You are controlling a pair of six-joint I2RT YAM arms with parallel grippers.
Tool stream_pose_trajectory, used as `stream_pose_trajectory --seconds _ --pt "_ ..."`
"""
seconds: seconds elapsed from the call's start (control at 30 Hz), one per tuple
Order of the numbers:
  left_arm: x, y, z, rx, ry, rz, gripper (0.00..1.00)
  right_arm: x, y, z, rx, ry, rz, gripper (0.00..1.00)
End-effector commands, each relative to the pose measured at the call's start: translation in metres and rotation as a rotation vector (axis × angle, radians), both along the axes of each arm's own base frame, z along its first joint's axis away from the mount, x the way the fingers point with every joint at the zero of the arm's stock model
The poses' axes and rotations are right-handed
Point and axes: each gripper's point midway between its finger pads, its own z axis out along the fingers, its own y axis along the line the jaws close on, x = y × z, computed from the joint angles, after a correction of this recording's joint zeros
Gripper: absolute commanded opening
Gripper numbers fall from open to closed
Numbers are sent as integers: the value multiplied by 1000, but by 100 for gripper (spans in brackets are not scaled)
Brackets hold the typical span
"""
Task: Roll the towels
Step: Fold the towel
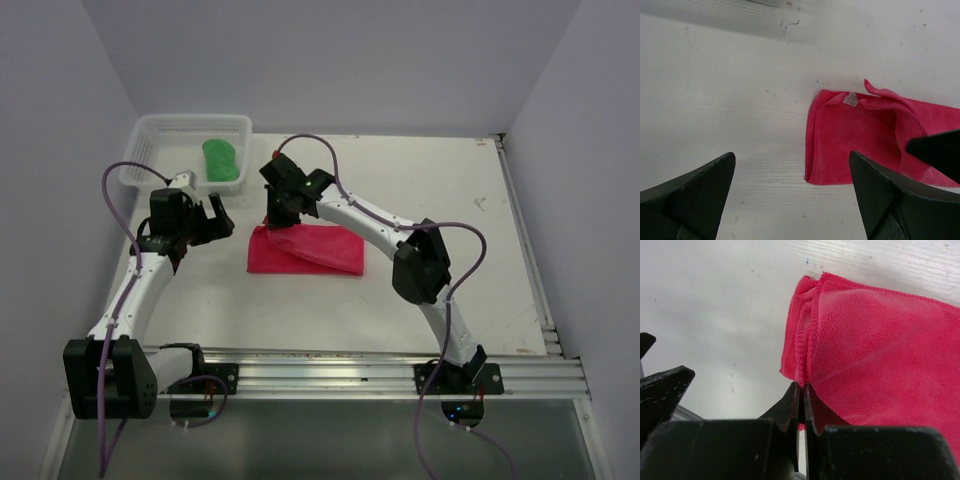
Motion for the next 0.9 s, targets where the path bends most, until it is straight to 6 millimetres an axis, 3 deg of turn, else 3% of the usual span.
stream_pose_trajectory --seconds 0.0,0.2,0.27,0.5,0.63,0.7,0.87 --pt "3 -5 13 -3 -64 -26 100 5 28 19 118 -27 -3 0" --pt "3 -4 13 0 -62 -25 100 -3 50 -5 167 40 38 0" --pt "2 -13 14 0 -65 -51 100 -6 54 -17 153 52 46 0" --pt "1 -14 16 2 -73 -53 100 -14 68 -50 185 99 76 3" --pt "1 -14 17 5 -74 -53 100 -19 82 -52 234 101 114 15" --pt "1 -13 19 11 -82 -44 100 -21 89 -50 268 111 131 28" --pt "0 -10 24 20 -97 -33 100 -24 90 -44 294 106 144 37"
